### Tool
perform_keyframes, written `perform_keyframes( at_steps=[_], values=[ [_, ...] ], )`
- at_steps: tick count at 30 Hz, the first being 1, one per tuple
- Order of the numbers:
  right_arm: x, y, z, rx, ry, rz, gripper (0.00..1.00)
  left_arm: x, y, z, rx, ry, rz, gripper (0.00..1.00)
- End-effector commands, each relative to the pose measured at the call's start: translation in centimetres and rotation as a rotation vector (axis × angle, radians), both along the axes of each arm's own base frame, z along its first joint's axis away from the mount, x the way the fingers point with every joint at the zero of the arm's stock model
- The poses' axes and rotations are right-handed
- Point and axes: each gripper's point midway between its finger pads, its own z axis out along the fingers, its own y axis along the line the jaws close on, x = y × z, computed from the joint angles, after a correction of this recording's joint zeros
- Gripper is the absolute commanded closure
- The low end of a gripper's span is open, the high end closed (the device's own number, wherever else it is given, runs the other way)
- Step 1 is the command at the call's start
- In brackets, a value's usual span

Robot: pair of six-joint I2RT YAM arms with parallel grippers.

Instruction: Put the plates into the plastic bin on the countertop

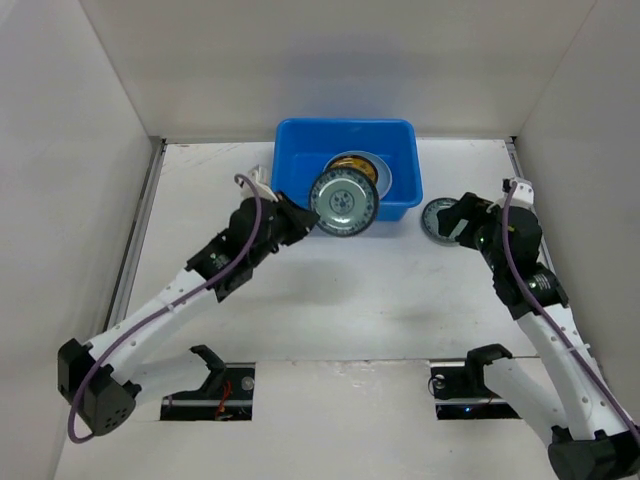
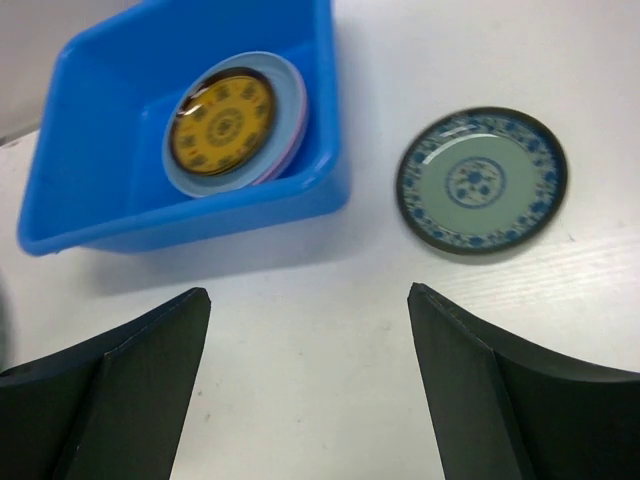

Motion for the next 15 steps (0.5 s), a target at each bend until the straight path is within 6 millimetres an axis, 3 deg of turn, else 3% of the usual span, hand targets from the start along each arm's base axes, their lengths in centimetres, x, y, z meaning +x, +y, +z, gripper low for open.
perform_keyframes(
  at_steps=[1,7,10,15],
  values=[
    [-0.4,-1.4,-1.6,0.042,0.066,-0.067,0.15,2.9,2.5,2.4,0.152,-0.044,0.011,0.95],
    [-1.3,-1.7,-3.7,0.102,0.149,-0.121,0.15,11.4,1.5,6.2,0.18,-0.16,0.009,0.95],
    [-1.9,-1.9,-4.2,0.111,0.162,-0.132,0.16,15.7,0.1,5.8,0.222,-0.181,-0.024,0.94],
    [-2.8,-2.4,-4.7,0.118,0.182,-0.153,0.16,21.5,-2.5,3.2,0.26,-0.194,-0.079,0.94]
  ],
)
